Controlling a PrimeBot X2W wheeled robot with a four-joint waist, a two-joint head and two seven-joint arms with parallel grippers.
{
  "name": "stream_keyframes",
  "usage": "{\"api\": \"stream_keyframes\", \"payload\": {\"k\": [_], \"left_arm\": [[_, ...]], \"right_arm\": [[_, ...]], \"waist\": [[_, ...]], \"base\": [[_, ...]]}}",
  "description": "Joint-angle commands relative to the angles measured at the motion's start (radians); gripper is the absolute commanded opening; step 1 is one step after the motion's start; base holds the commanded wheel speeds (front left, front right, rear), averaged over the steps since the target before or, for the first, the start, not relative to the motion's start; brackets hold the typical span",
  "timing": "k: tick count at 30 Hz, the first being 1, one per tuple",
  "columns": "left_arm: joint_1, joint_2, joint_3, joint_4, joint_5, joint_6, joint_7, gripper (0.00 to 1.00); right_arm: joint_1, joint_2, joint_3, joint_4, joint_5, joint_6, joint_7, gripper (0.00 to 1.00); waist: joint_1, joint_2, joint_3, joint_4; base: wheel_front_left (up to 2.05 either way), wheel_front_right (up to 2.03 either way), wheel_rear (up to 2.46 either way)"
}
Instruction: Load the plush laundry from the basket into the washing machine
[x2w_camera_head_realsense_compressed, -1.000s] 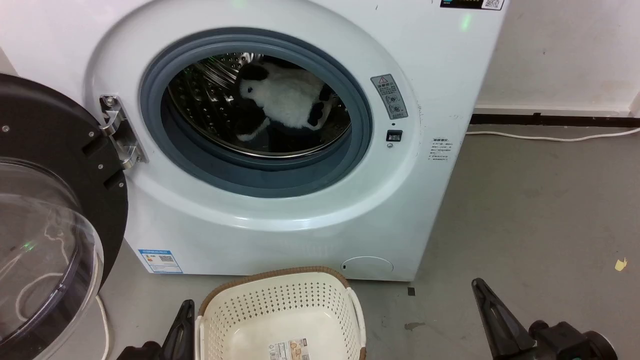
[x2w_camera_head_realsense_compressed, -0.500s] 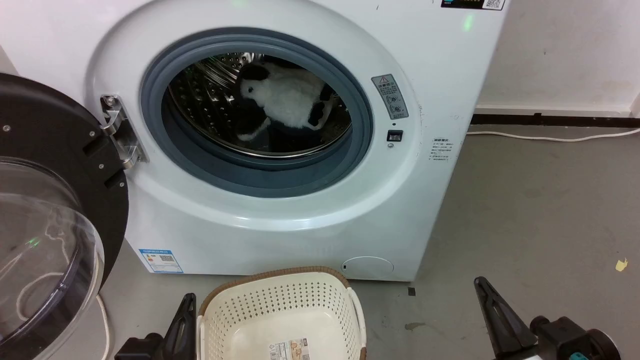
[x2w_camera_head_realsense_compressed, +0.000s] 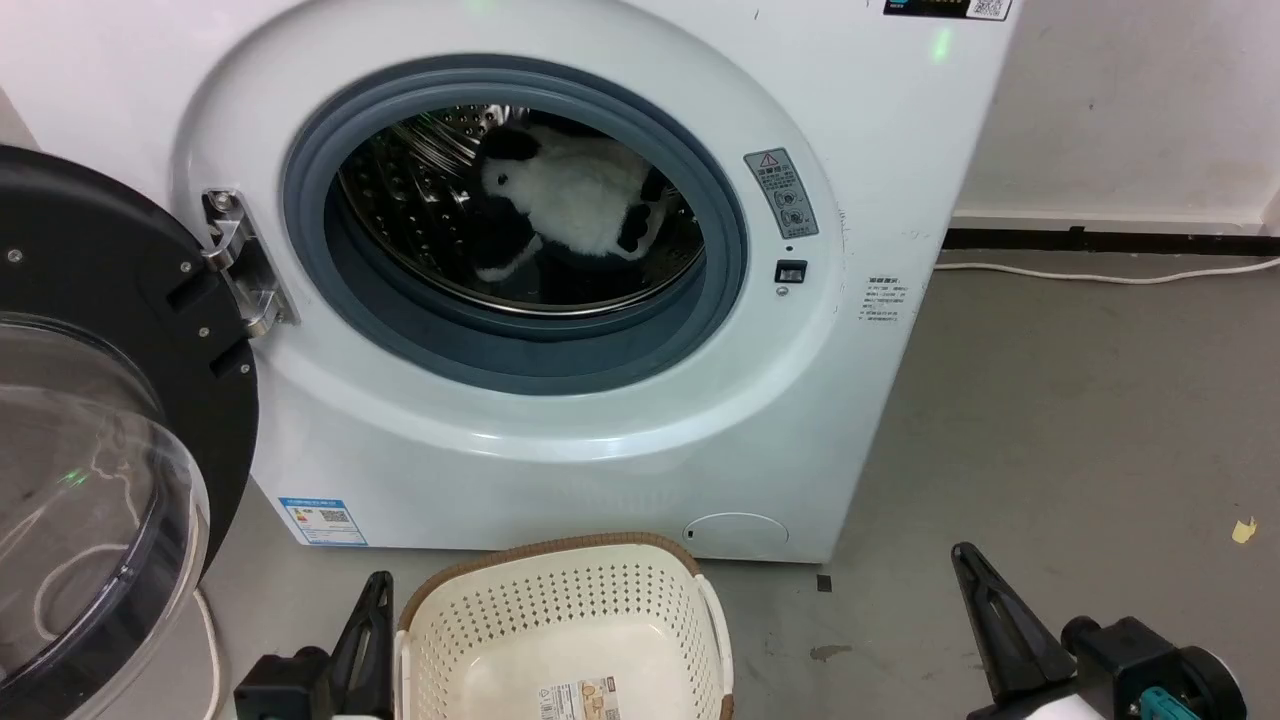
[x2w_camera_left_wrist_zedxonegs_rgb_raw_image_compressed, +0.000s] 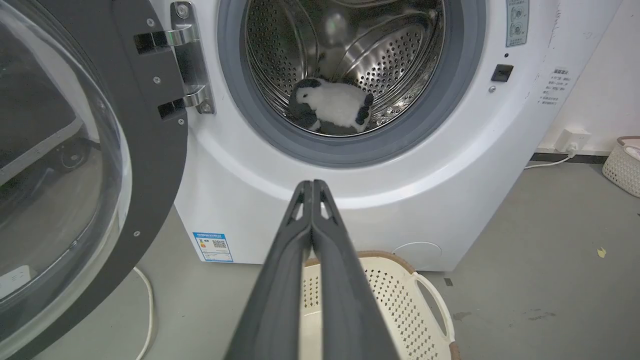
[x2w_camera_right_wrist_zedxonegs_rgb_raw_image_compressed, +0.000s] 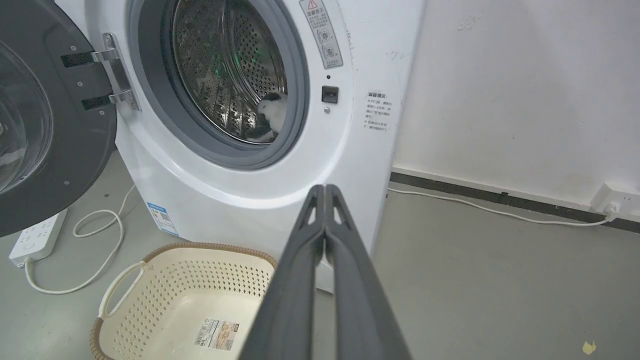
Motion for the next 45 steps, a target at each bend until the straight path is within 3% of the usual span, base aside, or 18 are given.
{"api": "stream_keyframes", "payload": {"k": [1, 45], "left_arm": [[-0.023, -0.002, 0.002, -0.006, 0.009, 0.003, 0.007, 0.0], [-0.099, -0.024, 0.02, -0.017, 0.082, 0.006, 0.103, 0.0]], "right_arm": [[-0.021, 0.001, -0.003, 0.002, -0.007, 0.0, 0.007, 0.0], [-0.081, 0.001, -0.031, 0.008, -0.013, -0.001, 0.103, 0.0]], "waist": [[0.0, 0.0, 0.0, 0.0], [0.0, 0.0, 0.0, 0.005]], "base": [[0.0, 0.0, 0.0], [0.0, 0.0, 0.0]]}}
